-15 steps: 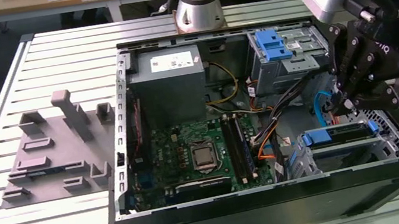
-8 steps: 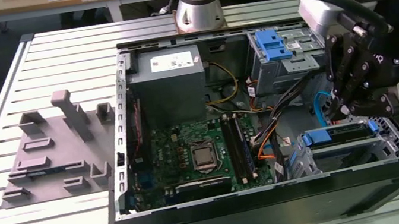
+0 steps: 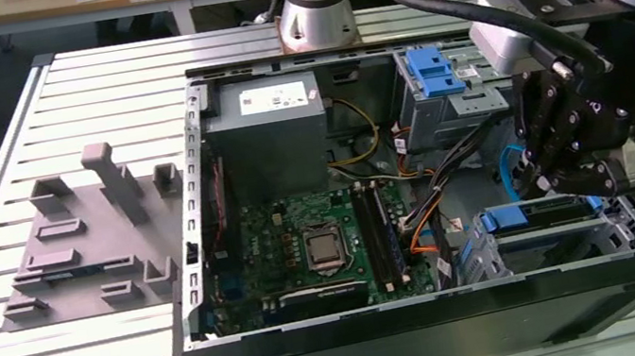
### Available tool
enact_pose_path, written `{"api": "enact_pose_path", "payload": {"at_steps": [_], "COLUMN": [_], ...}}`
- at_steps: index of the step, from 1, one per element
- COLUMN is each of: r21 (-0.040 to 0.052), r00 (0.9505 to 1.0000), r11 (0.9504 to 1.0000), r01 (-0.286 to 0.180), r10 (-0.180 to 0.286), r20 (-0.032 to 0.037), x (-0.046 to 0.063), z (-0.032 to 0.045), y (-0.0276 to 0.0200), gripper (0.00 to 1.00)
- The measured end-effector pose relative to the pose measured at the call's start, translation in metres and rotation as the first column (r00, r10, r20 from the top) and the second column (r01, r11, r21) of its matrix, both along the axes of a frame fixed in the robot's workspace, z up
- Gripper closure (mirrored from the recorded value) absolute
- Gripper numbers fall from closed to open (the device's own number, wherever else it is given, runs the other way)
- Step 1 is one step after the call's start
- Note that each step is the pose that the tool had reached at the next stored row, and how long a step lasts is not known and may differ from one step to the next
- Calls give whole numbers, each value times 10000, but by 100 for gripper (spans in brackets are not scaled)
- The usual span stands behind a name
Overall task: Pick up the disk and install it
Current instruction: 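Insert the disk into the insertion slot, then insert the first disk wire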
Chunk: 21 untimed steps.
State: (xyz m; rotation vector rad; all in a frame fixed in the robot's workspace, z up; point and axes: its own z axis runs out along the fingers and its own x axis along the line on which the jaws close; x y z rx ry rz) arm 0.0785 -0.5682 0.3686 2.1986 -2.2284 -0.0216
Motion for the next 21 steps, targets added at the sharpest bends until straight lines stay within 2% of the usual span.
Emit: {"api": "enact_pose_path", "payload": {"at_steps": [14, 21], "r21": [4, 3], "r00": [10000, 10000], "r11": [10000, 10000], "r01": [0, 0], "r10": [0, 0], "r20": [0, -7], "x": [11, 220], "z": [-8, -12], "y": [0, 0], "gripper": [89, 89]}}
